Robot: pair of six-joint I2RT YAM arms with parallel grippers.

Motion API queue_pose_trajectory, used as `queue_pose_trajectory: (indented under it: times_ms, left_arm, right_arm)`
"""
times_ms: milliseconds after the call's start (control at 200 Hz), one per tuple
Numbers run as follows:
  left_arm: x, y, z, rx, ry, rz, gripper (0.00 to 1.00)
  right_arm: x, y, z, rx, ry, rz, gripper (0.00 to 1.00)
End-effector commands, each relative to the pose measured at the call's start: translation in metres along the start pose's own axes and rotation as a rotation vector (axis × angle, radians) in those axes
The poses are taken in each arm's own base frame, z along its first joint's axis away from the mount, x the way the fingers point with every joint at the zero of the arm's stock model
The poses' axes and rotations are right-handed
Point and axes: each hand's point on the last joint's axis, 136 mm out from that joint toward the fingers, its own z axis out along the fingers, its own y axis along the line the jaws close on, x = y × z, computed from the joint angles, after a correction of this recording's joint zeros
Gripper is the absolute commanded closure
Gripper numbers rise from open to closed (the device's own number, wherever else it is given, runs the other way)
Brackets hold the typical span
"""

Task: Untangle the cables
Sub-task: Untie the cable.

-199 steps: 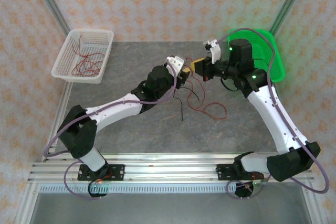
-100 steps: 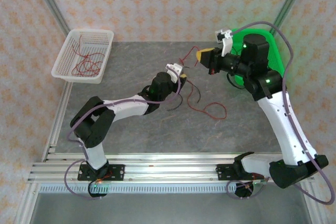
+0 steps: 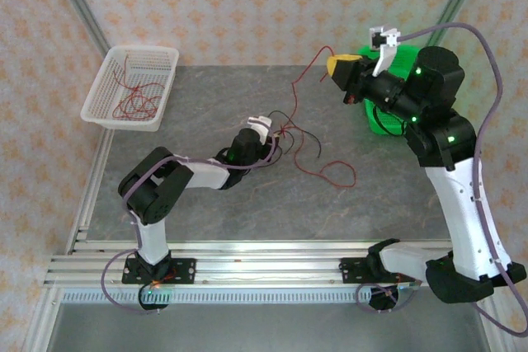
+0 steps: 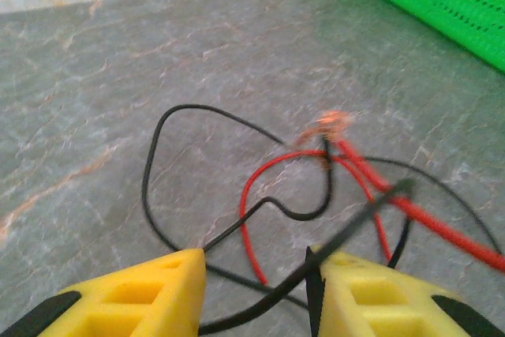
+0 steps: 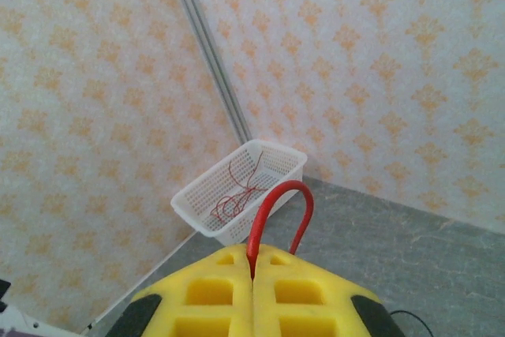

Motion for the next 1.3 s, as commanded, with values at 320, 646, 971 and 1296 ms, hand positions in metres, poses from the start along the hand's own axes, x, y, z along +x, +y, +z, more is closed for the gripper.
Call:
queue_pose_trajectory:
  times_ms: [320,646,971,1296]
  left_arm:
    - [0.024,0.011,-0.009,-0.008,-0.005,-0.100,0.55]
    - [0.037,0.028,-0.024,-0.072,-0.002,-0.143,0.55]
    - [-0.029,0.012,-0.074,-0.002,-0.131,-0.156,0.39]
    - [-0.073,-0.080,-0.104,0.167,-0.106,0.214,0.18]
  right_arm:
    - [-0.063,0.014,-0.040,0.085,-0.160,-0.044,1.00]
    - [-0.115,0.025,-0.082,0.169,-0.338,-0.071,1.00]
    - [-0.097,0.016,-0.068,0.166,-0.294,-0.048,1.00]
    - [-0.092,0.015,-0.061,0.148,-0.273,-0.045,1.00]
